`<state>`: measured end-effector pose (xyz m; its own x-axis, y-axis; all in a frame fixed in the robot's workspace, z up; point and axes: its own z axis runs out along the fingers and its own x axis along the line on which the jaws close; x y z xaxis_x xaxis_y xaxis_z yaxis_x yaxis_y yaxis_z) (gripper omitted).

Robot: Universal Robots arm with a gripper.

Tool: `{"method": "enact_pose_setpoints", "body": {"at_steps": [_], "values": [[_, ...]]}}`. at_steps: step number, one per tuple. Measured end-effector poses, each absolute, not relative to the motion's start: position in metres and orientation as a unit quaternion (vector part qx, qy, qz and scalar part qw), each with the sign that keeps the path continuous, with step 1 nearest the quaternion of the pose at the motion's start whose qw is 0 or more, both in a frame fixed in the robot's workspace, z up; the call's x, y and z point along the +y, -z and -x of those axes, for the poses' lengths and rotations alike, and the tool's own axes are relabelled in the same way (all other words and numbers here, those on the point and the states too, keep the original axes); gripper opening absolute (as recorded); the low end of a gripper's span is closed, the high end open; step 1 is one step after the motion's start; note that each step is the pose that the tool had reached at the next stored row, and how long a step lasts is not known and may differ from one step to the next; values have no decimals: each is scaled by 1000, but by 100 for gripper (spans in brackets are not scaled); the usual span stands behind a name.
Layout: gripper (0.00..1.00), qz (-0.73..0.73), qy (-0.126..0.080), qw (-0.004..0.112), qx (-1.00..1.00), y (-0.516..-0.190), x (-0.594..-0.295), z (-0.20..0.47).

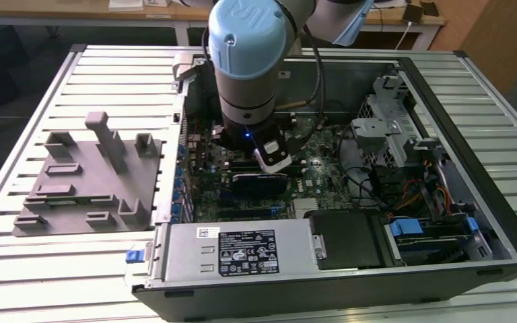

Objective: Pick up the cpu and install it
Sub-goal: 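Install the second cpu locking lever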

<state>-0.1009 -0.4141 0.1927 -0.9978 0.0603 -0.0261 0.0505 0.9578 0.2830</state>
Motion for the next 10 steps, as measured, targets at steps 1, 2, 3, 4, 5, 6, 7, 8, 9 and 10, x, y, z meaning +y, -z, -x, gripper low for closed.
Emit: {"method": "enact_pose_setpoints", "body": {"at_steps": [1, 2, 3, 4, 5, 6, 7, 8, 9, 10], "values": [[11, -28, -144, 17, 989, -192, -414, 101], [11, -28, -145, 17, 989, -191, -414, 101], [11, -28, -145, 17, 989, -191, -414, 101], [11, -28, -146, 17, 989, -191, -414, 101], [11, -28, -146, 17, 989, -190, -414, 101], [11, -28, -146, 17, 989, -190, -415, 101], [11, -28, -146, 17, 989, -190, -415, 101], [11, -28, -146, 17, 989, -190, -415, 102], [11, -28, -146, 17, 989, -190, -415, 102], [11, -28, -146, 17, 989, -190, -415, 102]]}}
